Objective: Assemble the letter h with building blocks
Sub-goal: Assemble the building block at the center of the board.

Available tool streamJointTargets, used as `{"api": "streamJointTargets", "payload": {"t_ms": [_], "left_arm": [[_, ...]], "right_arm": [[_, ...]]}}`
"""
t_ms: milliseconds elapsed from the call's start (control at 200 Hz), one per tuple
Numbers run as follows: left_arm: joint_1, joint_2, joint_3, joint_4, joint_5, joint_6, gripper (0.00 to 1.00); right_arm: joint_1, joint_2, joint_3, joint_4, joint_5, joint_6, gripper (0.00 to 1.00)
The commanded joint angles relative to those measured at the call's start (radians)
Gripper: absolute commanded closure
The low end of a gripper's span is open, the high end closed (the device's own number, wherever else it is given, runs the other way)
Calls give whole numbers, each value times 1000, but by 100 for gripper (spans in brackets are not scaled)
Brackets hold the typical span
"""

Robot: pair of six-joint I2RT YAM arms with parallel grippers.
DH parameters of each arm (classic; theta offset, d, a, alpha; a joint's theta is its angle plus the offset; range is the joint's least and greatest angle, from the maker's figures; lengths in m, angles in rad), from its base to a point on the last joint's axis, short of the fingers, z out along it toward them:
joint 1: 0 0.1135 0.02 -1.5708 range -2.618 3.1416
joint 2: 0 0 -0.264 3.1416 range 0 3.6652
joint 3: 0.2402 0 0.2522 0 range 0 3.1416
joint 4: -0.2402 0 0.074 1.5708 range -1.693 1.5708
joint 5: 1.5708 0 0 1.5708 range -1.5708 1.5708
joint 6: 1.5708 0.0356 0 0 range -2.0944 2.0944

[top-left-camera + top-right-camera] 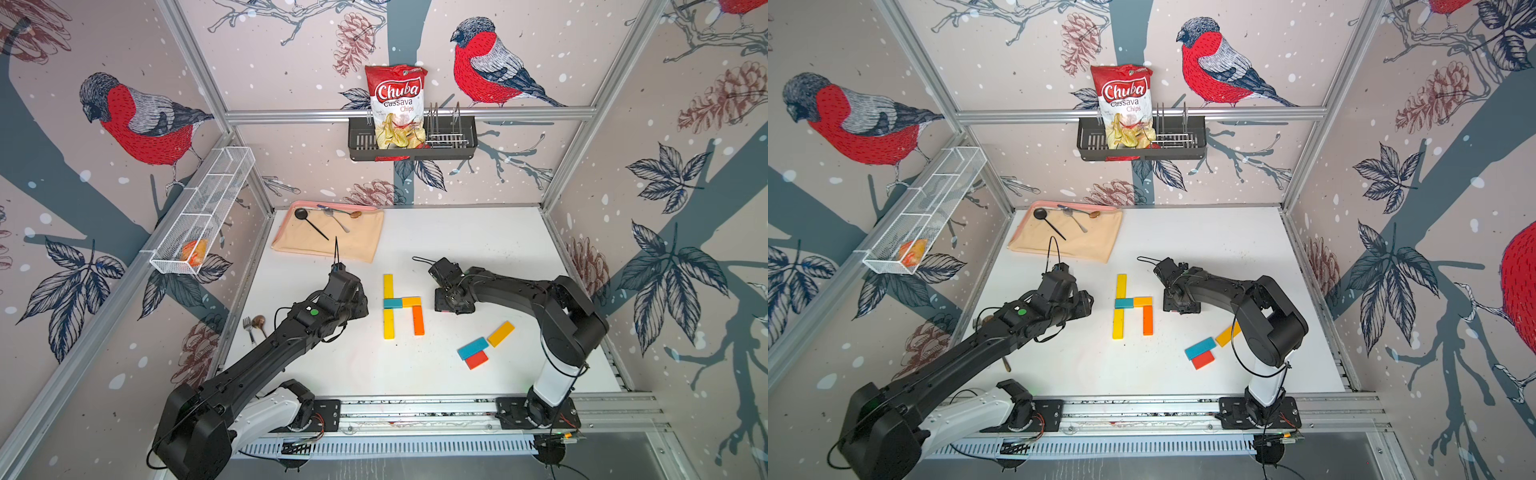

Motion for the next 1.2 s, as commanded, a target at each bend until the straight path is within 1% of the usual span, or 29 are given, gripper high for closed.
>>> {"api": "streamJointTargets", "payload": {"t_ms": [0,400,680,795,966,1086,1191], "left_arm": [[2,3,7,19,-5,4,46],[2,3,0,20,-8,4,46],[1,3,-5,20,-6,1,46],[1,-1,-10,20,-7,1,46],[1,-11,-21,19,-8,-1,46],[2,-13,-27,22,-7,-2,46],[2,-10,-27,24,-5,-2,46]], "right_arm": [[-4,5,-5,-44,30,-18,29],[-11,26,6,-32,29,-54,32],[10,27,19,-42,29,-58,29],[9,28,27,-59,39,-38,25],[13,13,15,-67,31,17,24],[24,-12,-13,-27,-13,55,24],[28,-15,-15,-24,-8,81,27]]}}
